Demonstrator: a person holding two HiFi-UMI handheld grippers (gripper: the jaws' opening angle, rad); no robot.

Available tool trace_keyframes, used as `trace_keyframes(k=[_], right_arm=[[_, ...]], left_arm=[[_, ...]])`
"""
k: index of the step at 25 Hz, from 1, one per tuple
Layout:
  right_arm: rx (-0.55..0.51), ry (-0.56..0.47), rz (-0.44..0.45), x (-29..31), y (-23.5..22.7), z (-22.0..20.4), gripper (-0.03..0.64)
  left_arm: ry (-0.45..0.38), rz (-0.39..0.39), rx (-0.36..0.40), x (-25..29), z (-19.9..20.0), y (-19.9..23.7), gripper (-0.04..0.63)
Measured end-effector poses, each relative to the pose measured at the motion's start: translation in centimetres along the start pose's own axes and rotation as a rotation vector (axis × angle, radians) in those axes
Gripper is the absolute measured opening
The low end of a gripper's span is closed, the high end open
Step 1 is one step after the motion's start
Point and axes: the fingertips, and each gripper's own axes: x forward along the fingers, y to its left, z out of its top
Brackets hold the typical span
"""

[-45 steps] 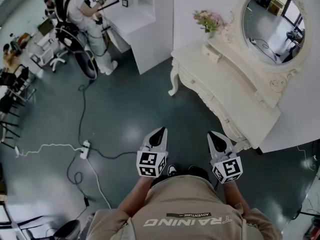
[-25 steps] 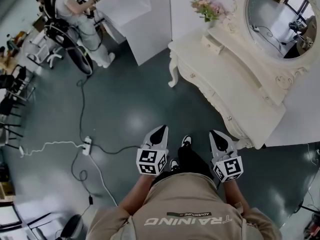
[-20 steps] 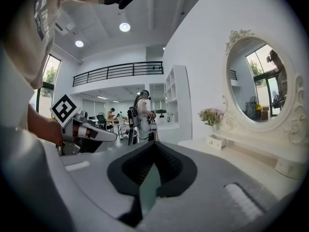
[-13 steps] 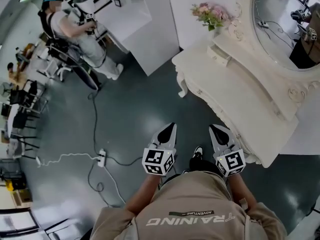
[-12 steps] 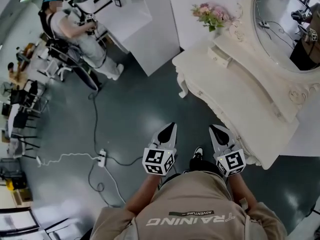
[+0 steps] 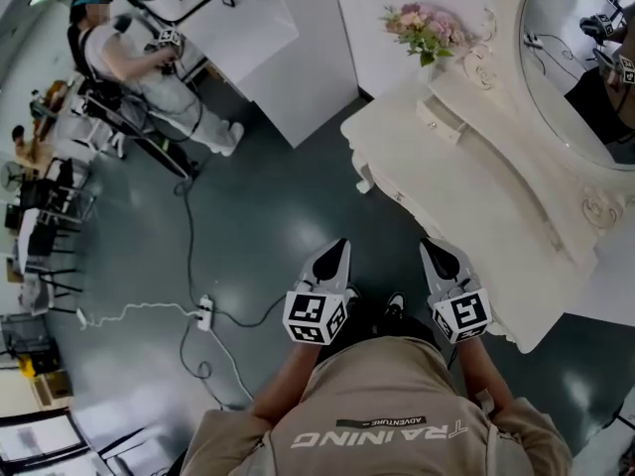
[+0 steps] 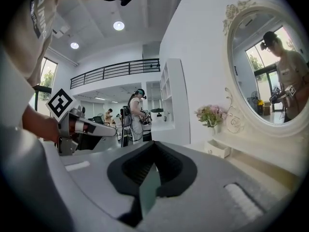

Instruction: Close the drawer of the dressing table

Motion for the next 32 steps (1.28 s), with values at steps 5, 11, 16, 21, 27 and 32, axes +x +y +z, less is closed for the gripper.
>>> trace_keyframes(k=[5,11,16,21,27,32], right_arm=[[0.006,-0.006,-0.022,3.2,-0.4,1.0,0.002],[-0.037,-0.014,-0.090,7.8,-0.9,3.3,0.002],[-0.069,-0.020,-0.133,11.8,-0.8,5.4,0.002],[-0.049,-0.039,-0.202,14.6,-0.8,6.3,0.002],[-0.032,0.011,-0.241,15.7,-1.9,5.0,0.003],[-0.013,0.025,-0.265,16.8,-3.7,5.3,0.002]], left_arm=[[-0.007,-0.017,-0.013,2.1,1.0,2.4,0.018],[-0.022,-0.077,0.010,5.1,3.5,7.0,0.018],[-0.049,-0.123,0.042,7.3,6.3,11.0,0.018],[-0.028,-0.172,0.048,9.4,6.5,13.8,0.018],[0.000,-0.224,0.040,11.6,5.8,14.8,0.018],[0.037,-0.214,0.019,14.5,6.1,16.6,0.018]])
